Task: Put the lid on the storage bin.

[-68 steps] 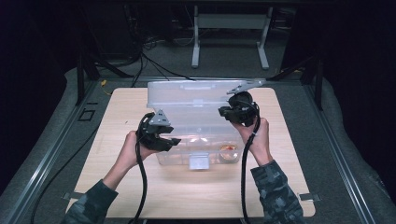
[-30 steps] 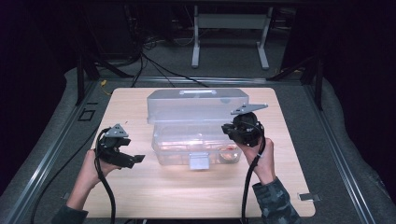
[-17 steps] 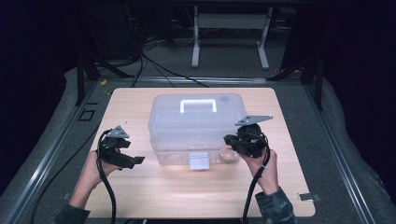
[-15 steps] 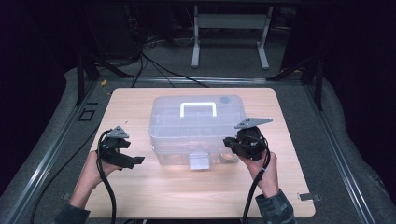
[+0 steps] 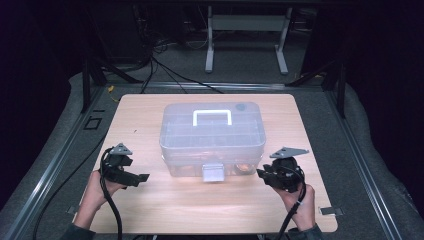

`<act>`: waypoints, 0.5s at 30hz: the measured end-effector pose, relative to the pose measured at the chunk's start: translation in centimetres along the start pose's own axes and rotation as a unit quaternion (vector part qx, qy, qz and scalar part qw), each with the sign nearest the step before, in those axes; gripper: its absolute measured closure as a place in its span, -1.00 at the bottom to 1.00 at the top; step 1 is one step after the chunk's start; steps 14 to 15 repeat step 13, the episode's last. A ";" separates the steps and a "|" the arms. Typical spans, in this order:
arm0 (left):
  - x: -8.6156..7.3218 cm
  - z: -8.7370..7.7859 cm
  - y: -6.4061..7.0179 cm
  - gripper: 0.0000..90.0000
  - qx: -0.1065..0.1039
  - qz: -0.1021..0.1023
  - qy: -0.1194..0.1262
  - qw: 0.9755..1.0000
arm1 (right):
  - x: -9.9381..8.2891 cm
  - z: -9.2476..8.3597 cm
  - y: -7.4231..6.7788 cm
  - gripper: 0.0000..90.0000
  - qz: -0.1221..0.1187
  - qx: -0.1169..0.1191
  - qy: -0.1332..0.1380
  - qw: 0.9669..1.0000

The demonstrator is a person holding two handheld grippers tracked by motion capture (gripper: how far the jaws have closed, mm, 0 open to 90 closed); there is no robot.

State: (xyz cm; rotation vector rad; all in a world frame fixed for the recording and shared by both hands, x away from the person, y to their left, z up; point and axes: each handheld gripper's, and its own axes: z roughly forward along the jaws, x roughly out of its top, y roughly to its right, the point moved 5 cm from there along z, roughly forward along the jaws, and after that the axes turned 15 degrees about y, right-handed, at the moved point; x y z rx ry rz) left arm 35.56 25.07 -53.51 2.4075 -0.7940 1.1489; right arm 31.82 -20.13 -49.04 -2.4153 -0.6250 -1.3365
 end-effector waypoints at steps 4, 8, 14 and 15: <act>-2.1 0.6 -0.7 -0.93 0.018 -0.016 -0.004 1.000 | -3.1 0.0 2.5 -0.30 0.017 -0.030 -0.007 0.999; -3.6 1.1 -1.4 -1.00 0.039 -0.030 0.003 0.999 | -5.4 0.6 4.2 -0.69 0.021 -0.060 -0.019 0.998; -5.1 1.6 -1.9 -1.00 0.057 -0.044 0.014 0.997 | -7.3 1.5 6.2 -0.94 0.034 -0.086 -0.030 0.995; -5.1 1.6 -1.9 -1.00 0.057 -0.044 0.014 0.997 | -7.3 1.5 6.2 -0.94 0.034 -0.086 -0.030 0.995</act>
